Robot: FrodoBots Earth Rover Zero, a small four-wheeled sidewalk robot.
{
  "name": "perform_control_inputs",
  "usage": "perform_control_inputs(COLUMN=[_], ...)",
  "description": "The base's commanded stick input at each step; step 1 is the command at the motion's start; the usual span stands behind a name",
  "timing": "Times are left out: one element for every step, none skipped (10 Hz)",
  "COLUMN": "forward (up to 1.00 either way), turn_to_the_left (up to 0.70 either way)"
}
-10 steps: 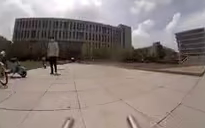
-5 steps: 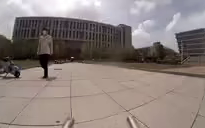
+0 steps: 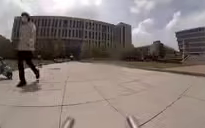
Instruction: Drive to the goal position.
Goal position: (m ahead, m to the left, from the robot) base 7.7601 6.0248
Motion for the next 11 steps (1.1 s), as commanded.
perform_control_inputs(forward=[0.70, 0.70, 0.70, 0.70, 0.70, 0.70, 0.70, 0.70, 0.70, 0.70, 0.70], turn_to_the_left=[0.00, 0.00, 0.00, 0.02, 0.02, 0.02, 0.01, 0.00, 0.00, 0.00, 0.00])
